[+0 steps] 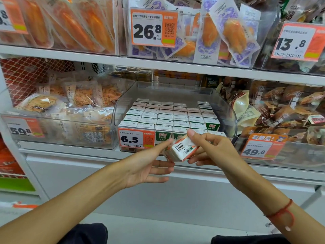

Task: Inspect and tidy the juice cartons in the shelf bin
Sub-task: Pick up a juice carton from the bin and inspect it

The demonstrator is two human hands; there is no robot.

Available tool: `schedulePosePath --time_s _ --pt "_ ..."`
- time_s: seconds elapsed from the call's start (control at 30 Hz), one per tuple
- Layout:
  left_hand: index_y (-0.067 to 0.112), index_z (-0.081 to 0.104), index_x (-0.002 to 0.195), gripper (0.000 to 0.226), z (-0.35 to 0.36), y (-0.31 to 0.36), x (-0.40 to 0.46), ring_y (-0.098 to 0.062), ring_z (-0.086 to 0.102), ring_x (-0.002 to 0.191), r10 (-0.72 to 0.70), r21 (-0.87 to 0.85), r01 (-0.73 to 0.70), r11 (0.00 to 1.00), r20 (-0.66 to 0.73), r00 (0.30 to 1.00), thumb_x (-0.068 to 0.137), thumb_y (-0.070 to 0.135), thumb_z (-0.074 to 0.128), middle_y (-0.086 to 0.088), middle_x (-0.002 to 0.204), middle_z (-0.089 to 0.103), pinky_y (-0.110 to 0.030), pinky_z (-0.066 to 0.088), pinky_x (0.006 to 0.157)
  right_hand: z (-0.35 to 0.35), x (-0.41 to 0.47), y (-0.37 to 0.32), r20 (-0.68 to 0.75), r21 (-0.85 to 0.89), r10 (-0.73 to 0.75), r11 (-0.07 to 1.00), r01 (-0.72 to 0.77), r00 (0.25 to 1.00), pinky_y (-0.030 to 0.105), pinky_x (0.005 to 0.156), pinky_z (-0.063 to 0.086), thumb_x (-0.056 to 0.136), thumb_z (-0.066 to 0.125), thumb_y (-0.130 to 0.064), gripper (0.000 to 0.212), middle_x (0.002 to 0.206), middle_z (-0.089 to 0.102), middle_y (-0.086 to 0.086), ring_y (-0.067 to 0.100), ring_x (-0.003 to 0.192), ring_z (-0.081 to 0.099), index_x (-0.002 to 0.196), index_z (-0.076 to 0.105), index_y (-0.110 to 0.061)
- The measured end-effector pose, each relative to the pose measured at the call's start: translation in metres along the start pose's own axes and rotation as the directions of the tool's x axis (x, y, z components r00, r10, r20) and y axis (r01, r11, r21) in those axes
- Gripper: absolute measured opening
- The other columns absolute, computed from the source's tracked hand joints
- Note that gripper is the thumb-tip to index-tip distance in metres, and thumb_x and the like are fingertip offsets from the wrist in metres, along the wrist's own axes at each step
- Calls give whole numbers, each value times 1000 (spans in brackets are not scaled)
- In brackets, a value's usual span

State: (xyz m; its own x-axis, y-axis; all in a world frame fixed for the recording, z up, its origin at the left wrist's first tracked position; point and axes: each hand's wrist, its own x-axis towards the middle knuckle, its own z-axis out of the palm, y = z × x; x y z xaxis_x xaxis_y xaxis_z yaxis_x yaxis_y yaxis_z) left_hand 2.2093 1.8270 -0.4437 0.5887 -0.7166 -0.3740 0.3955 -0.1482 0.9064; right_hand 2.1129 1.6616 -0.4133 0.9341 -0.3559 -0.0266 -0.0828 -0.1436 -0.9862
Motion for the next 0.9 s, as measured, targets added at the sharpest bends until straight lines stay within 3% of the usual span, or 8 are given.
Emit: schedulePosePath --time_s 0.13,0.27,0.4,0.5,0.6,0.7,0.8,0.9 --pt "27 73 101 51 4 0 -2 -11 72 71 68 59 -63 996 -75 995 68 65 67 -1 87 74 -27 57 61 -3 -2 0 30 -8 3 1000 -2 1000 19 58 55 72 67 -58 51 81 76 8 22 73 75 94 70 -12" --pt "36 65 117 32 10 4 -6 -11 74 87 324 93 -312 946 -181 929 87 48 62 0 107 73 -24 59 65 -3 -4 2 85 62 -8 998 3 996 22 67 58 70 71 -47 48 92 76 7 22 83 74 112 69 -23" --pt "45 58 110 28 17 8 -7 -10 73 90 534 119 -521 845 -236 812 84 37 66 3 102 74 -19 57 66 2 -2 6 12 3 -134 991 134 991 24 78 59 66 81 -30 53 101 75 -6 10 90 73 117 67 -23" --pt "37 52 122 43 17 8 -7 -13 74 90 499 28 -508 861 -241 832 83 35 69 7 95 77 -20 59 67 2 -3 6 -79 -93 -325 944 317 943 15 68 56 74 81 -17 44 95 75 -15 1 87 70 116 68 -24" --pt "17 59 125 42 13 10 -6 -15 74 93 374 -98 -398 912 -200 906 87 33 67 5 96 77 -20 59 71 -3 -1 8 -122 -438 -603 745 502 788 9 70 52 76 80 -10 50 109 67 -19 0 96 65 119 65 -31" --pt "13 60 123 48 8 14 -6 -20 72 101 290 -299 -309 903 -107 951 82 37 67 -10 108 75 -25 60 74 -11 1 10 31 -676 -788 436 593 615 7 82 49 72 82 -1 56 115 68 -5 12 106 63 122 66 -21" --pt "8 58 121 66 6 20 -5 -27 71 102 199 -471 -188 862 -27 980 68 44 74 -18 111 72 -32 61 72 -18 6 10 227 -788 -838 141 600 496 22 92 51 67 85 0 56 118 69 -3 15 110 63 118 69 -17" --pt "6 62 120 67 9 25 1 -27 72 98 158 -444 -146 884 -11 987 66 41 80 -18 107 73 -30 61 70 -20 12 12 333 -821 -825 -16 570 456 28 88 53 63 89 -3 54 117 70 -4 16 109 65 113 72 -17"
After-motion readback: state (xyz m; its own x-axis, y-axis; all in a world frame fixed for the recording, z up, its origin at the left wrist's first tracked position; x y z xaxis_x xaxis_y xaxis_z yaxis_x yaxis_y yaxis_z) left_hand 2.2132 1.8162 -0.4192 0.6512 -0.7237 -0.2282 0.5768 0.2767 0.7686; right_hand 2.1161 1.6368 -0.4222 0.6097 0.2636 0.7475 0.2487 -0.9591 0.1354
